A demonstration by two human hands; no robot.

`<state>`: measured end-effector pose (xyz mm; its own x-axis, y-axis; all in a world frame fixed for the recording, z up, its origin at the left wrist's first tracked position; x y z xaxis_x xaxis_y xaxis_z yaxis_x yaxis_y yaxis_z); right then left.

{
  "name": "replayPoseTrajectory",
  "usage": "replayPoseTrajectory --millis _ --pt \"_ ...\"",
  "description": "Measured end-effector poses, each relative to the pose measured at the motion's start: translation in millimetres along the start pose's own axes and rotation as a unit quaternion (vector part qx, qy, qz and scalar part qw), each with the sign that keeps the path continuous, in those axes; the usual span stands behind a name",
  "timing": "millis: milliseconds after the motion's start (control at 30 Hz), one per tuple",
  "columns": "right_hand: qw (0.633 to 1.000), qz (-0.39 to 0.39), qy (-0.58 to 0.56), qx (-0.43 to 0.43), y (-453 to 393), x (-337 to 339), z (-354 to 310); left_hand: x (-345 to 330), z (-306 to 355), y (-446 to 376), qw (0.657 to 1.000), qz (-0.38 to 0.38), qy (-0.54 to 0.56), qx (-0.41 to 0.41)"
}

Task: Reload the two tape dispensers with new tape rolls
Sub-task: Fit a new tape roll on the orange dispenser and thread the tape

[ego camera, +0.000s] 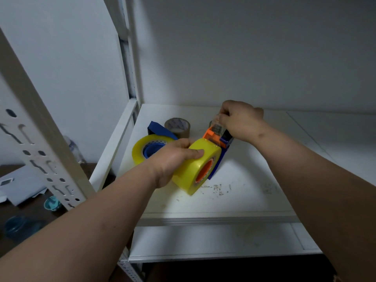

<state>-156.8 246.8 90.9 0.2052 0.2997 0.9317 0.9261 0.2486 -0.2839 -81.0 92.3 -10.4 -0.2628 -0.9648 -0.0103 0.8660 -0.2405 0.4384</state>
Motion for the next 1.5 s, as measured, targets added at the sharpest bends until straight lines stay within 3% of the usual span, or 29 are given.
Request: replayPoseTrajectory --millis 233,333,400,500,600,967,1300,1500 --pt "0.995 0.024 0.011 0.096 1.1 -7.0 -7.4 2.1 -1.3 -0.9 1.000 -0.006 -0.006 -0.011" --pt "0.995 0.023 -0.005 0.093 0.3 -8.3 -2.5 3.4 -2.1 -2.9 1.000 0.000 -0.009 -0.013" --pt "0.996 -0.014 -0.074 0.054 -0.8 -9.1 6.8 4.7 -1.7 -4.6 1.000 0.001 -0.014 -0.011" --pt "0.967 -0.064 -0.244 0.021 2.1 -5.8 15.0 6.7 -0.7 -6.5 1.000 0.003 -0.016 -0.008" --pt "0.952 -0.109 -0.284 0.022 8.2 -3.2 16.5 5.1 0.2 -7.9 1.000 0.001 -0.021 -0.011" --pt "0.991 -0.113 -0.046 0.048 12.7 5.5 1.4 4.3 0.8 -12.6 1.000 -0.004 -0.023 -0.016" --pt "0.968 -0.099 -0.228 -0.038 22.0 3.4 3.8 -3.6 3.4 -10.4 0.998 -0.005 -0.052 -0.026" --pt "0.993 -0.098 -0.062 -0.023 24.1 5.3 5.4 -2.4 2.9 -8.3 0.999 -0.010 -0.048 -0.024"
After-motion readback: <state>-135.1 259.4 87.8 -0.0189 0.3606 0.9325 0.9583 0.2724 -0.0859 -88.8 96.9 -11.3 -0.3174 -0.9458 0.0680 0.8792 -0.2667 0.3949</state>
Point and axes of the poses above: each hand's wrist, its own y-axis away from the middle knuckle, its own x-axis out of the back of the hand, z = x × y, the point moved 7 cm from there along -y, towards the middle knuckle, and after that the axes turned 8 degrees about x, right-handed, at the moved point
